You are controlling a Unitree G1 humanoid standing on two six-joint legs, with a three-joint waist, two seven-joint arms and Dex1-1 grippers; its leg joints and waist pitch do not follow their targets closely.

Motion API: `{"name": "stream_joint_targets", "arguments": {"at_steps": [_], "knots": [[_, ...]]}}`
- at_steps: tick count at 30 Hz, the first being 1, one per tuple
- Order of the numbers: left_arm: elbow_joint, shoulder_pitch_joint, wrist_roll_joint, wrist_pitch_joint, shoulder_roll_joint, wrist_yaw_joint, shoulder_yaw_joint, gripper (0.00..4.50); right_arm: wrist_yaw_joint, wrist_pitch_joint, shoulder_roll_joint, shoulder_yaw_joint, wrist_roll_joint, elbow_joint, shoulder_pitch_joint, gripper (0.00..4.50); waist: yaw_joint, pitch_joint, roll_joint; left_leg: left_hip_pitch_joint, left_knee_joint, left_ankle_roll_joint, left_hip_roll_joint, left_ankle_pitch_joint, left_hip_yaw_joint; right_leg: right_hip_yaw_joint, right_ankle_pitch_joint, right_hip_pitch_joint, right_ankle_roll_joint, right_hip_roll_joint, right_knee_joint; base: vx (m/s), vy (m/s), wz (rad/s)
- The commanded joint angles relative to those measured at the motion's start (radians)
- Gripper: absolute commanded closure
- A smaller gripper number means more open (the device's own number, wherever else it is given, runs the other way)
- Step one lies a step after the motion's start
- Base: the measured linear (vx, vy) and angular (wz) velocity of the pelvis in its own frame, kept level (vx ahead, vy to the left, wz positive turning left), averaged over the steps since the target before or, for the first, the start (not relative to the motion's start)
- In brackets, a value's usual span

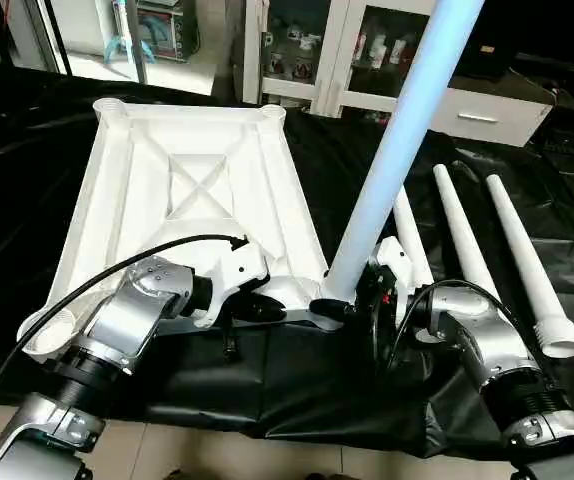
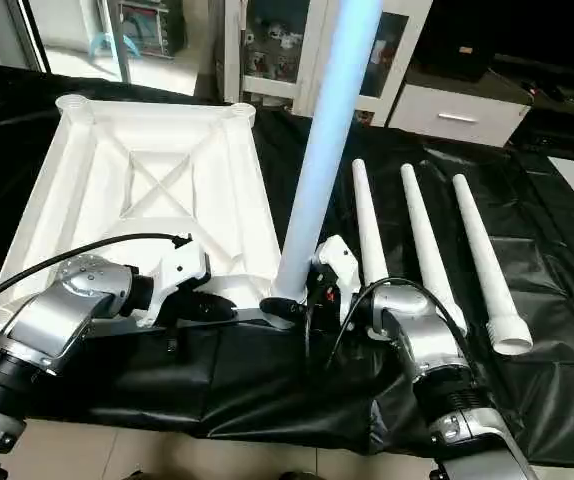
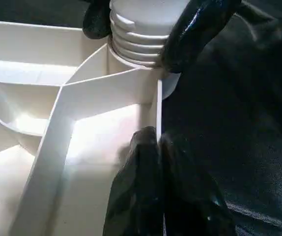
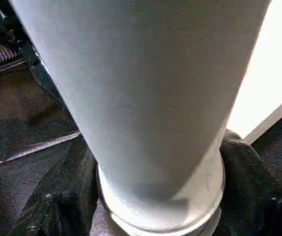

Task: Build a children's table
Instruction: Rotate leg to tighten

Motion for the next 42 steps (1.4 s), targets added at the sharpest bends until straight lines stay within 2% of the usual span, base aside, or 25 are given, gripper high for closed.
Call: {"name": "stream_joint_targets", "arguments": {"at_steps": [1,2,3,4,5,6,8,9,10,14,17,19,20,23,25,29,30,33,34,35,36,38,39,41,42], "knots": [[0.044,0.033,0.018,0.021,-0.018,-0.026,-0.081,4.50,-0.043,-0.009,0.016,-0.003,-0.024,0.023,-0.006,1.73,-0.004,-0.058,0.011,0.006,-0.063,0.034,0.002,-0.237,0.013,0.028,-0.248,0.054,-0.200,-0.026,-0.051,0.000,0.000,0.00],[0.047,0.029,0.016,0.031,-0.032,0.000,-0.069,4.50,-0.114,-0.026,0.032,-0.009,-0.046,0.049,-0.013,1.73,-0.005,-0.057,0.011,0.006,-0.064,0.030,0.002,-0.244,0.012,0.028,-0.263,0.054,-0.196,-0.025,-0.052,0.000,0.000,0.00],[0.059,0.019,0.017,0.049,-0.060,0.055,-0.048,4.50,-0.217,-0.028,0.060,-0.025,-0.065,0.082,-0.024,1.73,-0.011,-0.053,0.011,0.006,-0.068,0.008,0.001,-0.294,0.010,0.028,-0.345,0.049,-0.173,-0.027,-0.061,0.000,0.000,0.00],[0.066,0.013,0.018,0.058,-0.074,0.080,-0.038,4.50,-0.263,-0.028,0.073,-0.032,-0.072,0.096,-0.029,1.73,-0.014,-0.050,0.011,0.008,-0.070,0.002,0.001,-0.319,0.008,0.026,-0.386,0.047,-0.163,-0.026,-0.067,0.000,0.000,0.00],[0.079,0.004,0.019,0.071,-0.096,0.122,-0.022,4.50,-0.329,-0.025,0.093,-0.043,-0.081,0.116,-0.036,1.73,-0.020,-0.048,0.009,0.011,-0.070,-0.015,-0.001,-0.367,0.004,0.023,-0.472,0.043,-0.138,-0.028,-0.074,0.000,0.000,0.00],[0.105,-0.013,0.020,0.094,-0.133,0.193,0.007,4.50,-0.414,-0.018,0.122,-0.060,-0.085,0.140,-0.044,1.73,-0.027,-0.048,0.007,0.010,-0.070,-0.024,-0.003,-0.395,-0.002,0.020,-0.537,0.045,-0.109,-0.030,-0.082,0.000,0.000,0.00],[0.149,-0.040,0.018,0.124,-0.191,0.303,0.054,4.50,-0.518,0.003,0.169,-0.092,-0.070,0.170,-0.056,1.74,-0.032,-0.048,0.008,0.014,-0.068,-0.028,-0.006,-0.414,-0.004,0.017,-0.577,0.038,-0.084,-0.028,-0.090,0.000,0.000,0.00],[0.183,-0.060,0.020,0.136,-0.229,0.378,0.081,4.50,-0.596,0.013,0.206,-0.117,-0.058,0.195,-0.068,1.74,-0.034,-0.050,0.002,0.015,-0.068,-0.026,-0.007,-0.415,-0.007,0.014,-0.587,0.040,-0.077,-0.029,-0.091,0.000,0.000,0.00],[0.202,-0.071,0.027,0.133,-0.246,0.419,0.090,4.50,-0.630,0.016,0.226,-0.128,-0.051,0.206,-0.074,1.74,-0.036,-0.050,0.002,0.011,-0.068,-0.023,-0.009,-0.414,-0.008,0.011,-0.604,0.042,-0.059,-0.028,-0.095,-0.051,0.014,-0.07],[0.279,-0.121,0.077,0.086,-0.322,0.618,0.116,4.50,-0.834,-0.021,0.327,-0.148,-0.076,0.263,-0.109,1.74,-0.042,-0.047,0.004,0.025,-0.060,-0.001,-0.016,-0.471,-0.010,0.001,-0.677,0.022,-0.021,-0.027,-0.120,0.000,0.000,0.00],[0.310,-0.144,0.102,0.058,-0.362,0.712,0.126,4.50,-0.923,-0.062,0.391,-0.141,-0.096,0.284,-0.132,1.75,-0.043,-0.049,0.004,0.020,-0.063,0.006,-0.016,-0.464,-0.014,-0.004,-0.662,0.027,-0.014,-0.029,-0.121,0.000,0.000,0.00],[0.315,-0.150,0.104,0.052,-0.377,0.738,0.136,4.50,-0.938,-0.079,0.414,-0.135,-0.106,0.288,-0.141,1.75,-0.040,-0.054,0.005,0.012,-0.069,0.016,-0.011,-0.425,-0.012,0.002,-0.577,0.033,-0.039,-0.030,-0.110,0.000,0.000,0.00],[0.317,-0.151,0.105,0.049,-0.380,0.749,0.141,4.50,-0.948,-0.092,0.422,-0.135,-0.113,0.291,-0.148,1.75,-0.039,-0.053,0.002,0.007,-0.071,0.021,-0.010,-0.410,-0.011,0.005,-0.543,0.035,-0.048,-0.029,-0.106,0.000,0.000,0.00],[0.322,-0.151,0.106,0.042,-0.375,0.753,0.140,4.50,-0.949,-0.109,0.422,-0.134,-0.121,0.299,-0.155,1.75,-0.038,-0.053,0.002,0.001,-0.074,0.029,-0.011,-0.388,-0.009,0.010,-0.506,0.039,-0.059,-0.030,-0.098,0.000,0.000,0.00],[0.340,-0.154,0.106,0.025,-0.371,0.754,0.146,4.50,-0.952,-0.147,0.422,-0.142,-0.127,0.322,-0.165,1.75,-0.037,-0.054,0.001,0.002,-0.073,0.034,-0.011,-0.379,-0.006,0.013,-0.492,0.039,-0.065,-0.031,-0.097,0.000,0.000,0.00],[0.351,-0.157,0.108,0.014,-0.366,0.743,0.144,4.50,-0.902,-0.170,0.414,-0.148,-0.112,0.311,-0.160,1.75,-0.034,-0.056,0.000,0.002,-0.072,0.043,-0.011,-0.357,-0.002,0.016,-0.462,0.040,-0.075,-0.031,-0.094,0.000,0.000,0.00],[0.355,-0.158,0.109,0.008,-0.363,0.738,0.142,4.50,-0.891,-0.183,0.402,-0.150,-0.115,0.288,-0.150,1.20,-0.030,-0.056,0.001,-0.001,-0.073,0.047,-0.010,-0.333,0.000,0.018,-0.436,0.042,-0.081,-0.031,-0.090,0.000,0.000,0.00],[0.363,-0.163,0.109,-0.012,-0.361,0.723,0.136,4.50,-0.895,-0.189,0.388,-0.166,-0.109,0.261,-0.143,1.04,-0.025,-0.055,0.001,-0.001,-0.073,0.050,-0.010,-0.326,0.002,0.020,-0.422,0.041,-0.082,-0.028,-0.089,0.000,0.000,0.00],[0.365,-0.164,0.109,-0.017,-0.360,0.719,0.134,4.50,-0.902,-0.189,0.382,-0.166,-0.113,0.254,-0.141,0.98,-0.030,-0.055,-0.001,-0.010,-0.074,0.048,-0.012,-0.335,-0.001,0.019,-0.438,0.046,-0.072,-0.028,-0.088,0.000,0.000,0.00],[0.366,-0.165,0.109,-0.021,-0.360,0.716,0.132,4.50,-0.906,-0.189,0.379,-0.167,-0.115,0.250,-0.140,0.85,-0.039,-0.054,0.002,-0.023,-0.081,0.035,-0.013,-0.332,-0.010,0.015,-0.469,0.057,-0.055,-0.028,-0.086,0.000,0.000,0.00],[0.376,-0.170,0.108,-0.032,-0.361,0.709,0.130,4.50,-0.923,-0.192,0.361,-0.159,-0.134,0.229,-0.135,0.73,-0.045,-0.057,0.003,-0.018,-0.078,0.026,-0.012,-0.331,-0.010,0.016,-0.469,0.052,-0.053,-0.030,-0.089,0.000,0.000,0.00],[0.404,-0.185,0.104,-0.057,-0.365,0.704,0.131,4.50,-0.921,-0.197,0.329,-0.144,-0.156,0.158,-0.112,0.73,-0.042,-0.057,0.004,-0.007,-0.073,0.030,-0.012,-0.331,-0.006,0.019,-0.450,0.043,-0.065,-0.029,-0.092,0.000,0.000,0.00],[0.418,-0.192,0.103,-0.074,-0.367,0.700,0.130,4.50,-0.910,-0.182,0.320,-0.143,-0.150,0.115,-0.097,0.73,-0.037,-0.059,0.005,0.005,-0.068,0.041,-0.010,-0.318,0.001,0.024,-0.391,0.036,-0.091,-0.028,-0.088,0.000,0.000,0.00],[0.447,-0.207,0.099,-0.110,-0.374,0.701,0.133,4.50,-0.882,-0.161,0.297,-0.131,-0.149,0.030,-0.063,0.73,-0.032,-0.058,0.002,0.000,-0.068,0.062,-0.010,-0.296,0.005,0.026,-0.332,0.041,-0.111,-0.022,-0.081,0.025,-0.005,0.07],[0.465,-0.217,0.099,-0.146,-0.377,0.697,0.130,4.50,-0.869,-0.146,0.284,-0.125,-0.155,-0.018,-0.040,0.73,-0.028,-0.058,0.004,0.000,-0.068,0.069,-0.010,-0.284,0.005,0.028,-0.312,0.042,-0.113,-0.021,-0.078,0.000,0.000,0.00]]}}
